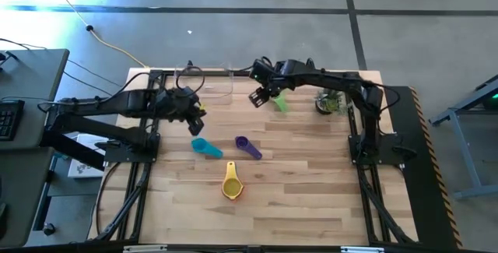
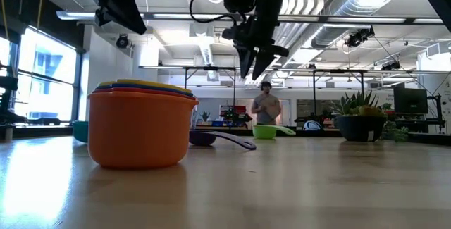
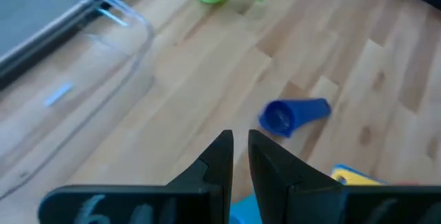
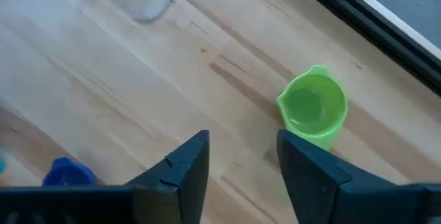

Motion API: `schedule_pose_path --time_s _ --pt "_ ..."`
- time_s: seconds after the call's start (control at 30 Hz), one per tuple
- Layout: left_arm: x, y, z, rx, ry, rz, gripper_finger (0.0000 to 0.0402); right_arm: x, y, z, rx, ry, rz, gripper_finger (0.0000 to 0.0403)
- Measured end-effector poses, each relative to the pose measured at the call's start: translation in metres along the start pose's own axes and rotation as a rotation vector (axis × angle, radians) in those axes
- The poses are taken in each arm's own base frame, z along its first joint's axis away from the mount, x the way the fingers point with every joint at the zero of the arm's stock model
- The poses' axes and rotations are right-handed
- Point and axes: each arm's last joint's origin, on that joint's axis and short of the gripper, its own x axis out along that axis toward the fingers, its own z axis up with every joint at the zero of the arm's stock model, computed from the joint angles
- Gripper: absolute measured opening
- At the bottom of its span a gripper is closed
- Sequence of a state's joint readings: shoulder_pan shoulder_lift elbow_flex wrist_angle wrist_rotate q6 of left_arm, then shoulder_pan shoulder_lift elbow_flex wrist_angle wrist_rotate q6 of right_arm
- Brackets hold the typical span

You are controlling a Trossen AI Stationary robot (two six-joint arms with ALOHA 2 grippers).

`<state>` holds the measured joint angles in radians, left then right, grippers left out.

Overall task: Nest measuring cups in basket
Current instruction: Stack the green measuring cup on the yellow measuring cup

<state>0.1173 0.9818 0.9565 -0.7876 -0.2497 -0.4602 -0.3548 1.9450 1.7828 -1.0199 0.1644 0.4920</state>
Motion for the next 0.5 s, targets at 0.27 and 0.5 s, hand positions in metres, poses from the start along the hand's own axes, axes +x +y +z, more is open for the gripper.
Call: schedule_pose_path --time_s 0.27,0.5 --pt "0.005 0.023 0.009 -0.095 -0.017 0.099 0.0035 0.028 -0.022 0.015 -0.031 0.042 0.019 0.0172" --pt "0.007 0.036 0.013 -0.144 -0.027 0.146 0.0035 0.059 -0.029 0.016 -0.072 0.101 -0.013 0.0172"
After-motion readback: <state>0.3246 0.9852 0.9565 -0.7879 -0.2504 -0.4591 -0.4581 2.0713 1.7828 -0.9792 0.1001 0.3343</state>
